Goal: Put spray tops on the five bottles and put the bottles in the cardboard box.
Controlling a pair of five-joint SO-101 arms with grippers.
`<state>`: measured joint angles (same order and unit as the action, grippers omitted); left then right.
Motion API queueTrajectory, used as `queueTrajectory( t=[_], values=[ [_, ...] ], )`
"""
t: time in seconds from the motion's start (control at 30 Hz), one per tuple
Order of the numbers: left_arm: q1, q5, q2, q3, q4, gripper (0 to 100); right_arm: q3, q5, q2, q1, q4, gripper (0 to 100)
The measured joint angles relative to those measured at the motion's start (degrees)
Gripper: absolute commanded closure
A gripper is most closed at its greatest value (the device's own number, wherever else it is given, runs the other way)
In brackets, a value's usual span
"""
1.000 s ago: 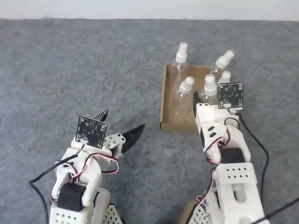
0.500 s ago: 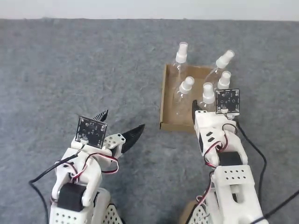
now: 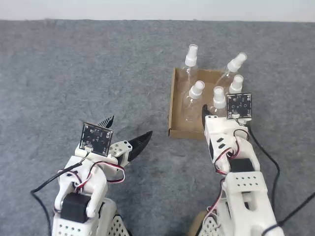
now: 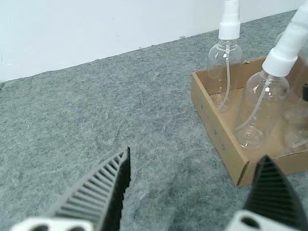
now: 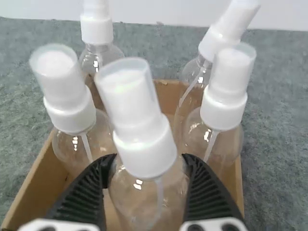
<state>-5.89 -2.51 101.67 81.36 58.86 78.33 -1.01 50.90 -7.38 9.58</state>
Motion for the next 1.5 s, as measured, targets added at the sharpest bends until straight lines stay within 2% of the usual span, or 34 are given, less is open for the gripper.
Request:
queueTrajectory(
  t=[0.2,0.67,0.93,1.5],
  values=[
    [0.0,0.0,0.0,0.0,0.0,63,-0.1,-0.1,-6.6,0.1,-3.7,99.3],
    [0.0,0.0,0.0,0.0,0.0,63,1.8,-0.1,-5.7,0.2,-5.0,99.1],
    [0.0,0.0,0.0,0.0,0.0,63,1.8,-0.3,-5.7,-0.1,-5.0,84.6],
    [0.0,0.0,0.0,0.0,0.0,63,1.8,-0.3,-6.2,-0.1,-5.0,83.8]
  ],
)
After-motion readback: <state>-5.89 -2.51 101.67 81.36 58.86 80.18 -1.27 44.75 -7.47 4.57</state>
